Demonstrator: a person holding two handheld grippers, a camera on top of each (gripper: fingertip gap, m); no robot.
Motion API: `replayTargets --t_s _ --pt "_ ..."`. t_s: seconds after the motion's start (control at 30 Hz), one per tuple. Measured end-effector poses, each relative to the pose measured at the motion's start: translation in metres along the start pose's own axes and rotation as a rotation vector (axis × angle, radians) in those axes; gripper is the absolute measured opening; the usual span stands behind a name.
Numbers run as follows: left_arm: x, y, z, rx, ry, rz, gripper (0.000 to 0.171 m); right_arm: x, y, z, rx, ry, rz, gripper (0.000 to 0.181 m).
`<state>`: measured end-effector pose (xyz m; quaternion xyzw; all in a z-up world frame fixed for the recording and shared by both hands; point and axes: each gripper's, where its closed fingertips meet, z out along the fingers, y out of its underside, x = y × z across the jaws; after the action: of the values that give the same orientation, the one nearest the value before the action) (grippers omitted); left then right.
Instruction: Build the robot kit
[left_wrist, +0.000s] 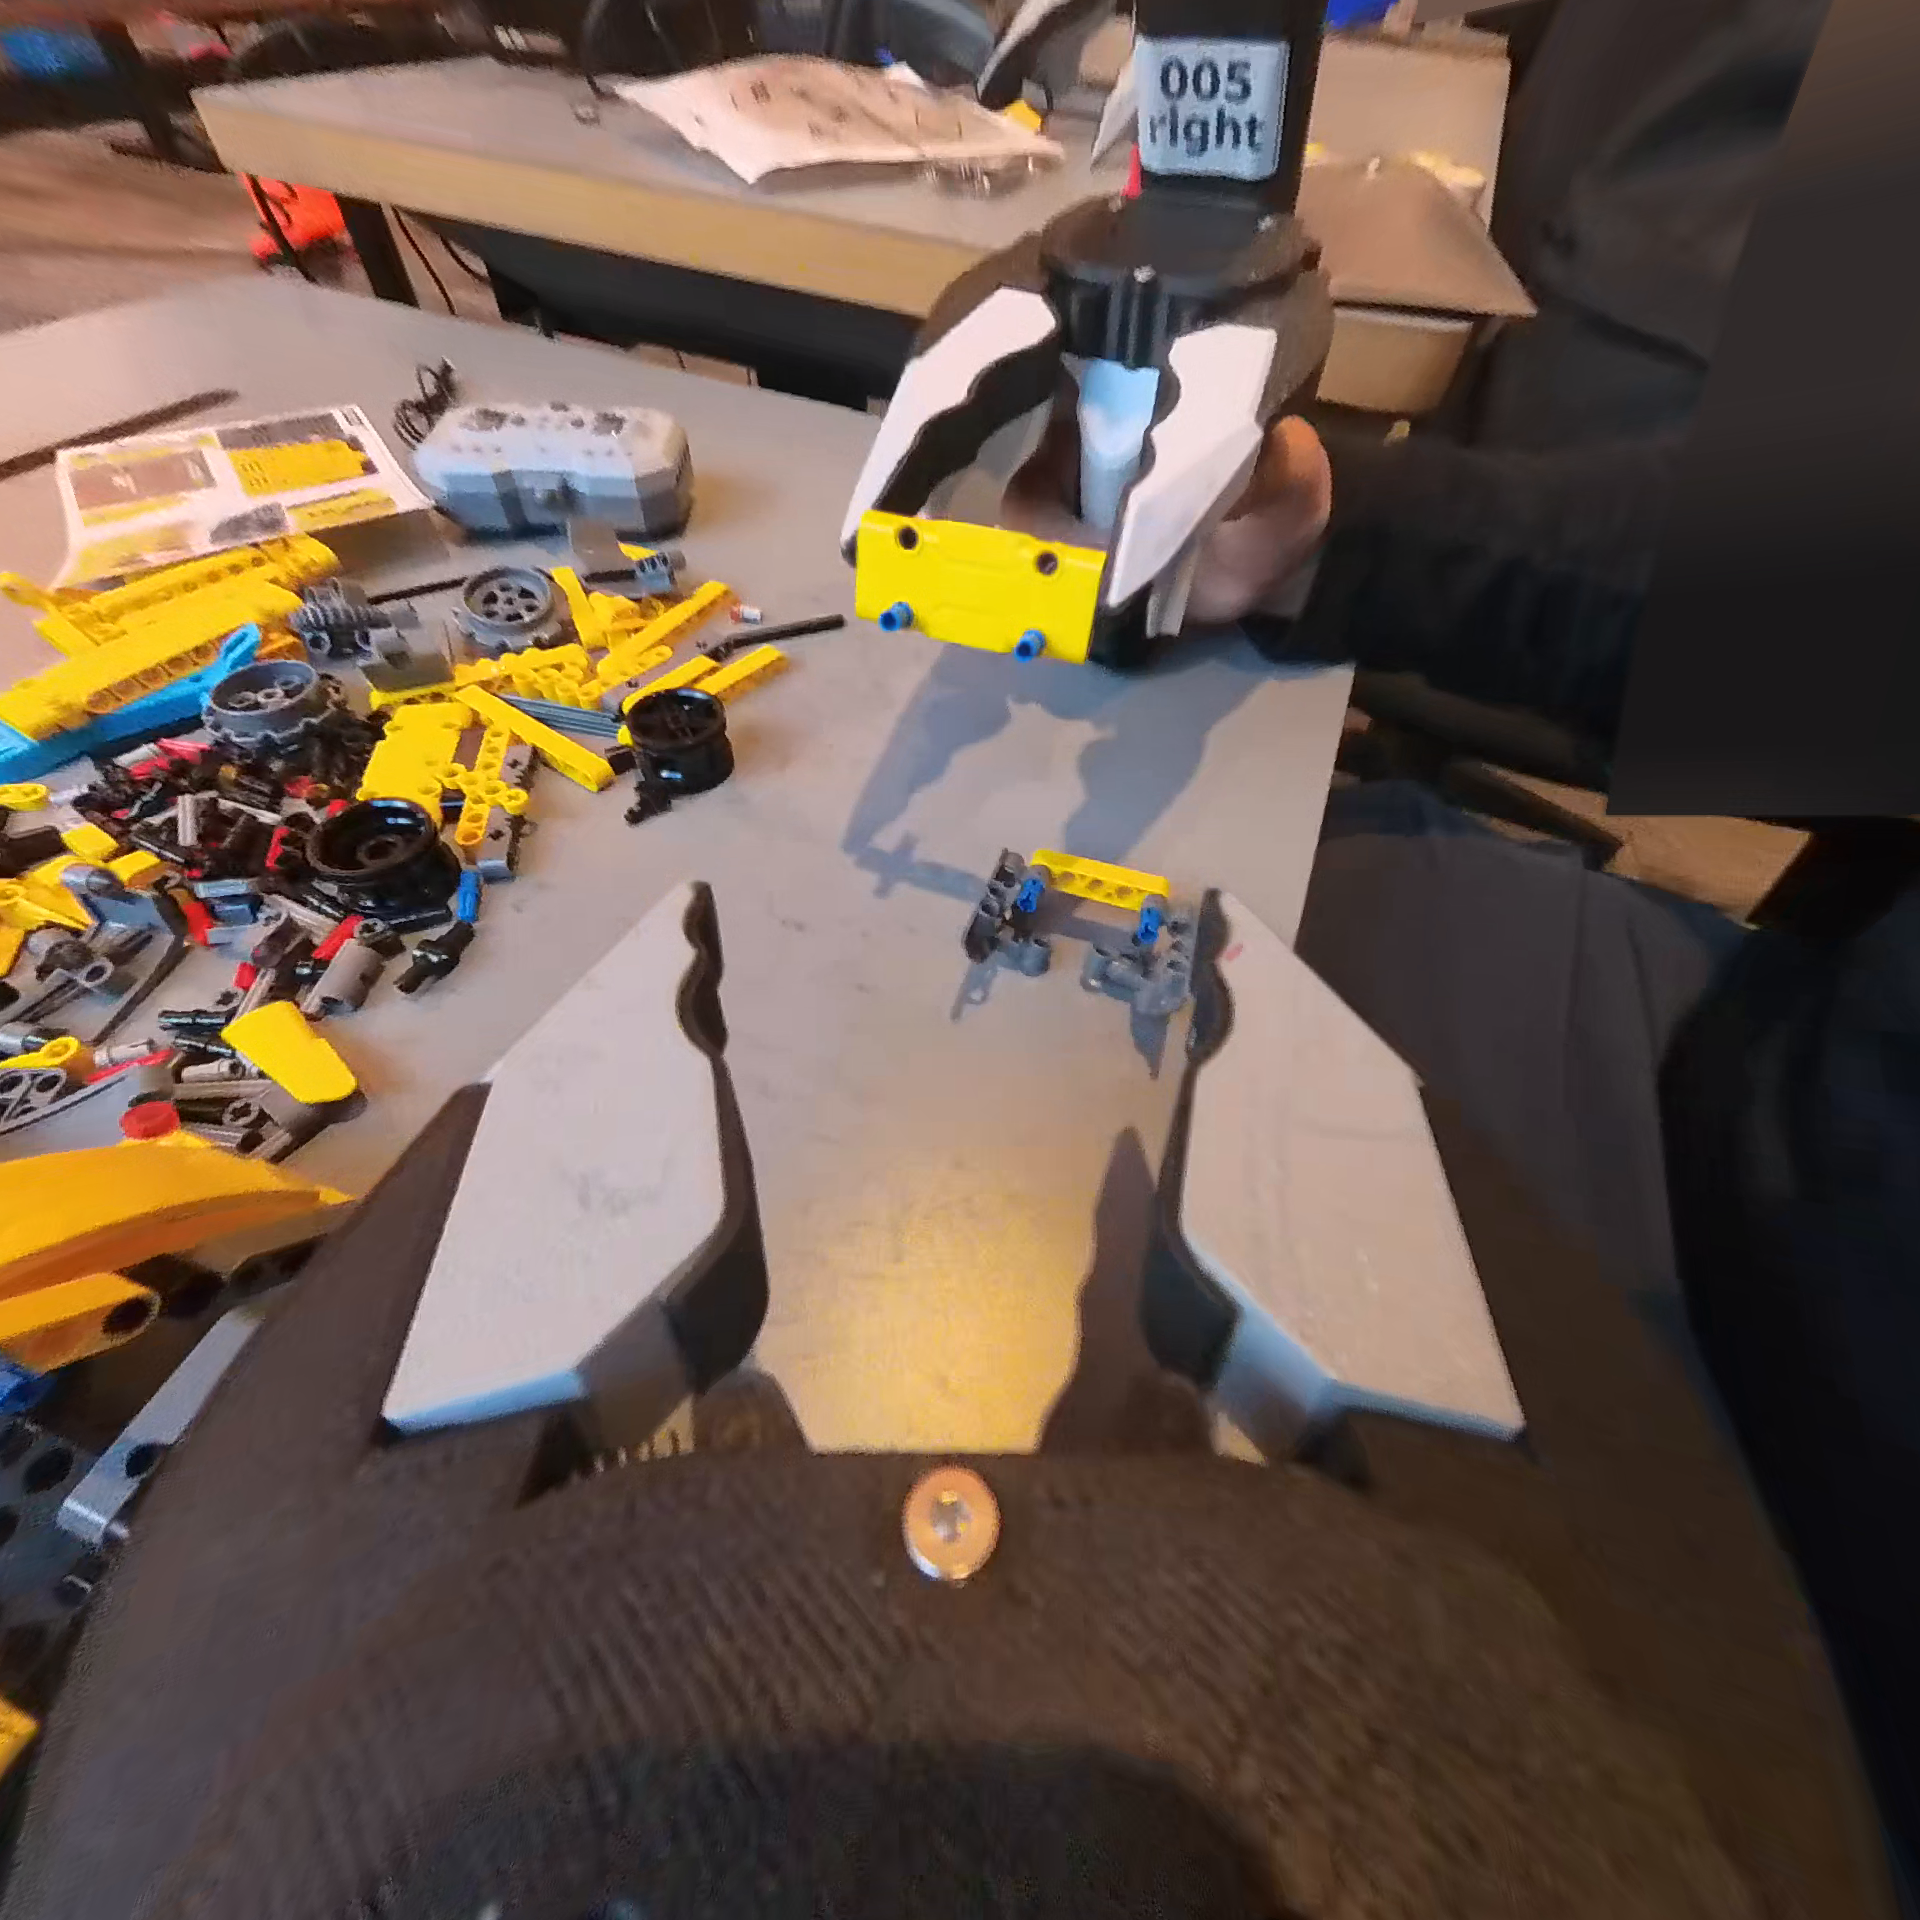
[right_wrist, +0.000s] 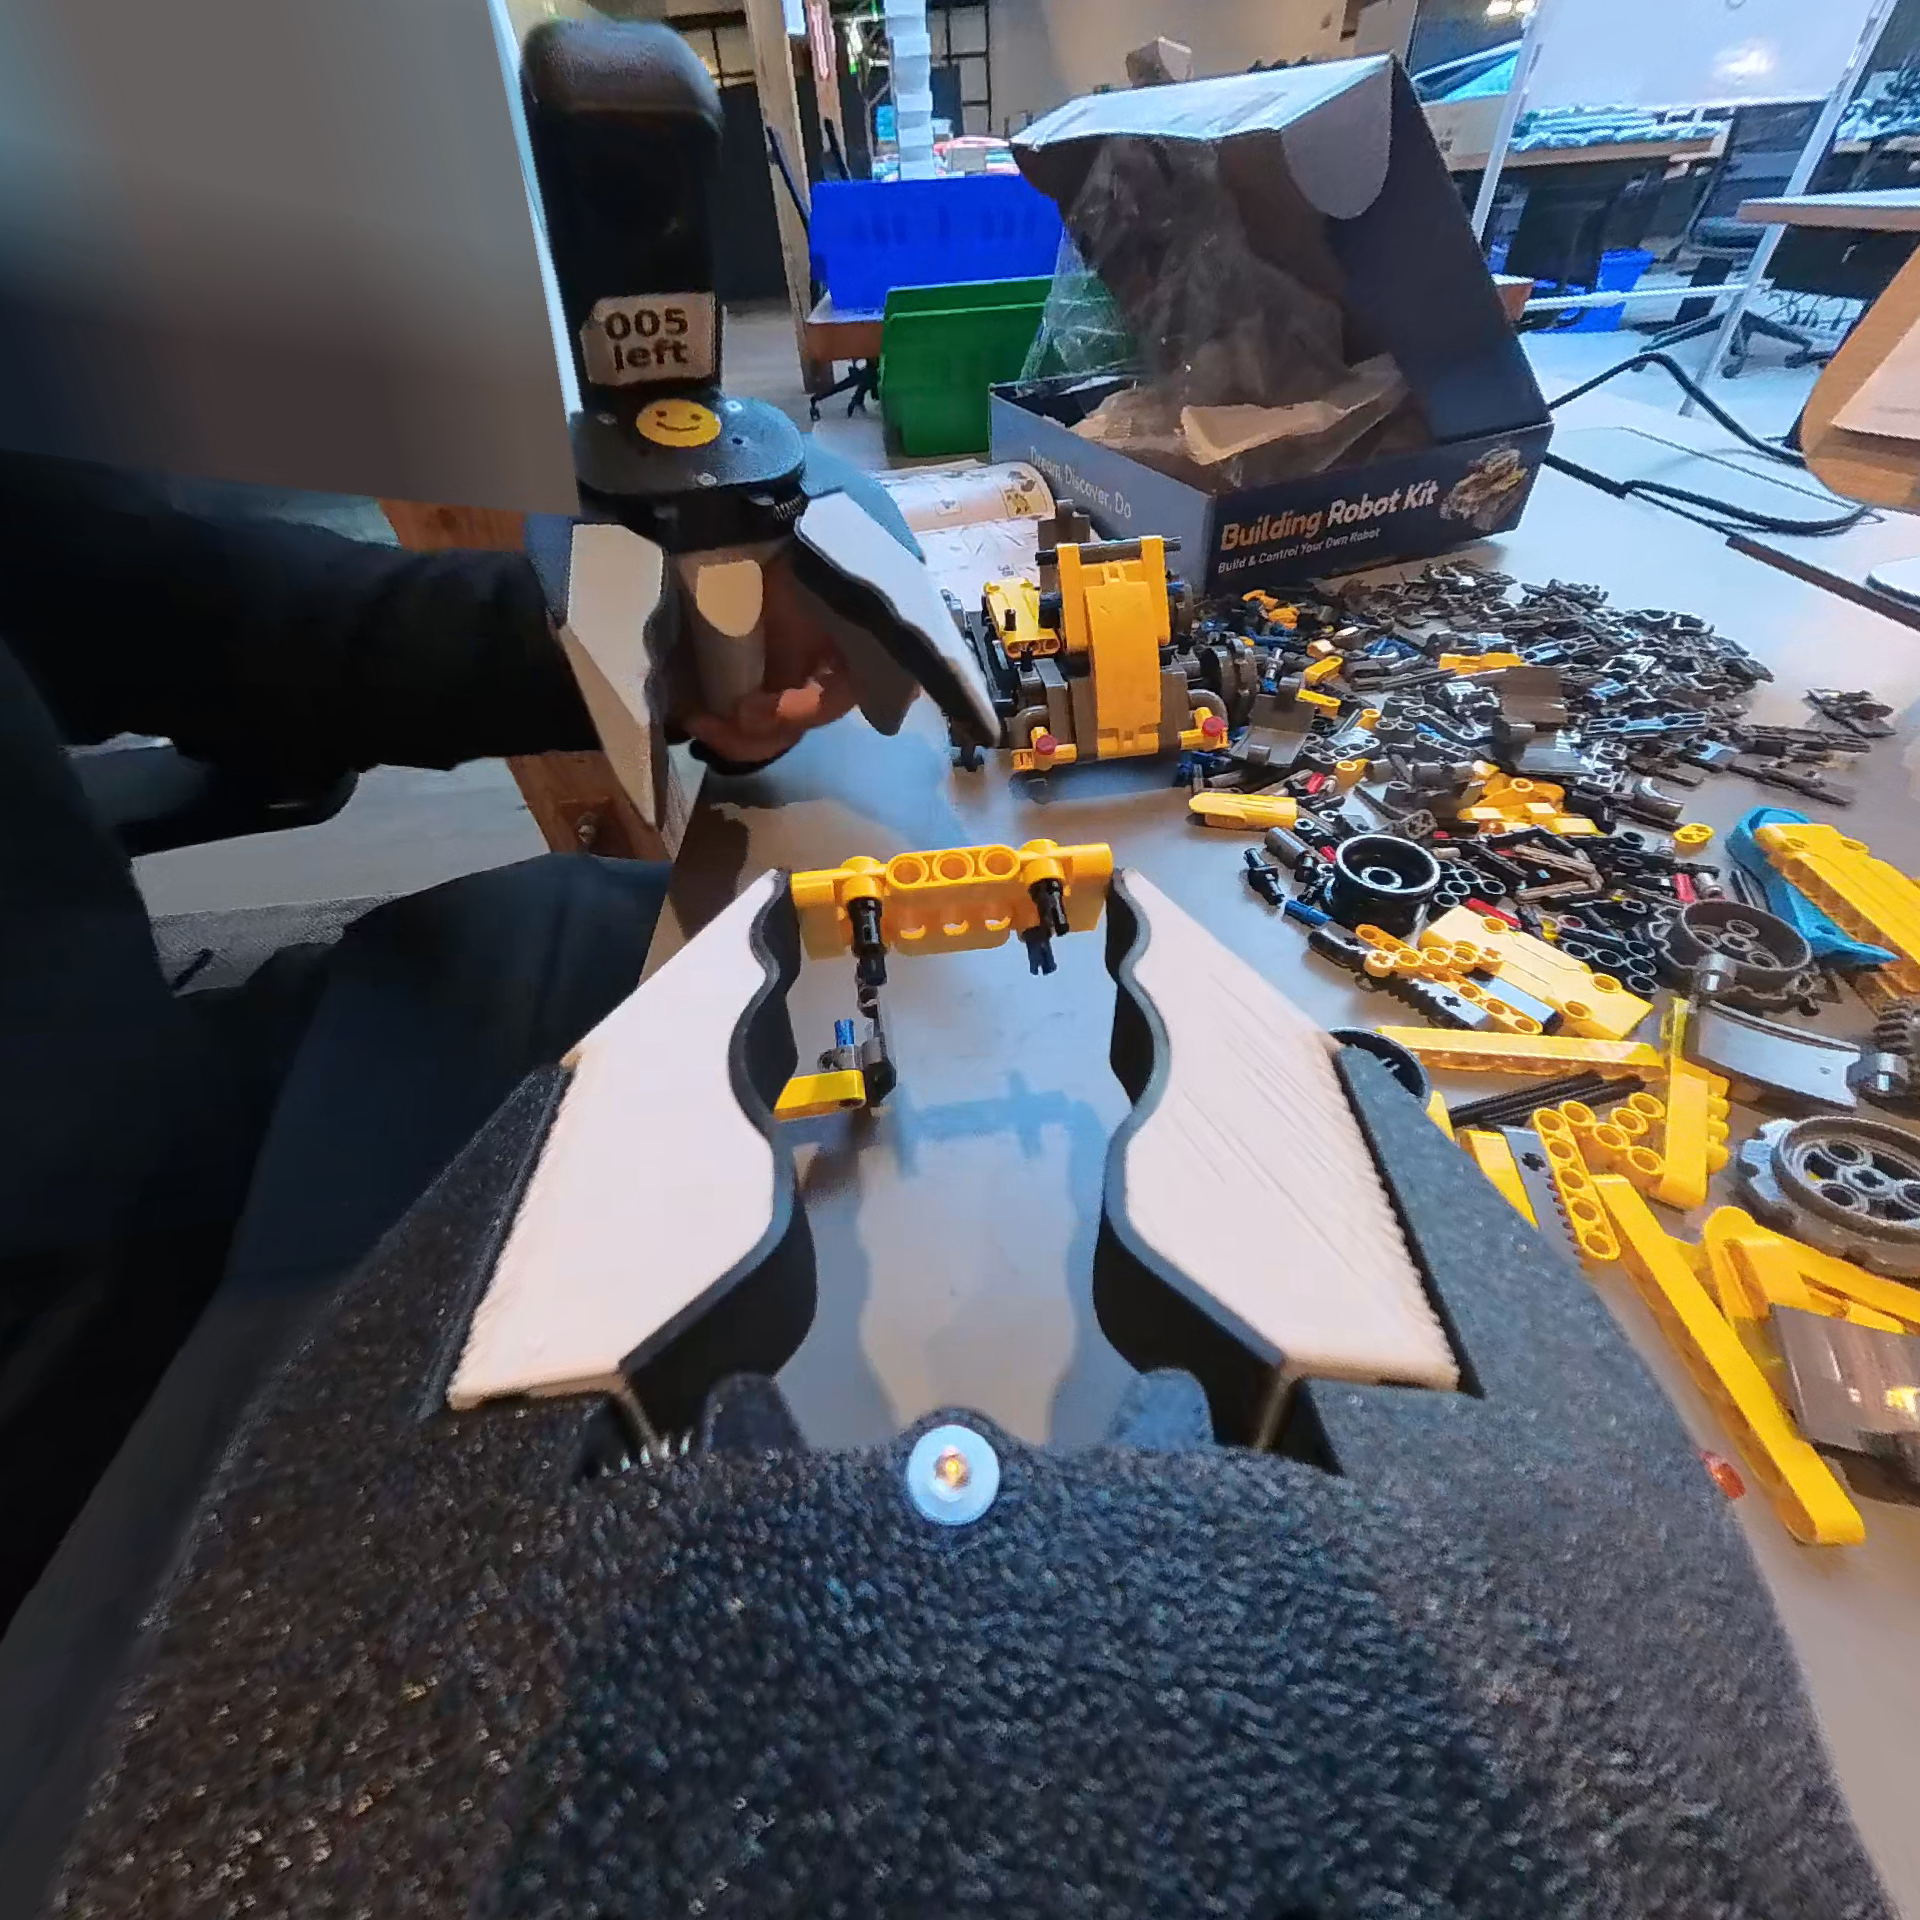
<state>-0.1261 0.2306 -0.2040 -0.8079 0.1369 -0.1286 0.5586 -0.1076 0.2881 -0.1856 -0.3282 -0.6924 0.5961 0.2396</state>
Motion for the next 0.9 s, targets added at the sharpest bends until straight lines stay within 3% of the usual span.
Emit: replayTargets --t_s 0.17,0.4,0.57,0.63,0.7,0.8,0.9 --pt "0.013 0.002 0.011 -0.129 0.022 0.041 0.096 -0.001 0.000 0.000 0.003 0.011 -0.016 0.059" --pt "0.023 0.014 0.029 -0.294 0.037 0.138 0.091 -0.004 -0.002 -0.005 0.018 -0.011 0.000 0.059" --pt "0.034 0.022 0.050 -0.429 0.081 0.213 0.089 -0.019 0.004 -0.003 -0.025 -0.034 -0.091 0.059" --pt "0.035 0.038 0.057 -0.526 0.107 0.239 0.083 -0.022 0.006 -0.004 -0.034 -0.045 -0.099 0.059" --pt "0.035 0.054 0.058 -0.616 0.137 0.238 0.066 -0.022 0.006 -0.007 -0.029 -0.051 -0.084 0.059" --pt "0.033 0.055 0.056 -0.595 0.148 0.141 0.064 -0.022 0.006 -0.015 -0.024 -0.075 -0.029 0.059" --pt "0.037 0.037 0.050 -0.407 0.249 -0.122 0.062 -0.020 0.007 -0.022 -0.022 -0.127 0.116 0.059"
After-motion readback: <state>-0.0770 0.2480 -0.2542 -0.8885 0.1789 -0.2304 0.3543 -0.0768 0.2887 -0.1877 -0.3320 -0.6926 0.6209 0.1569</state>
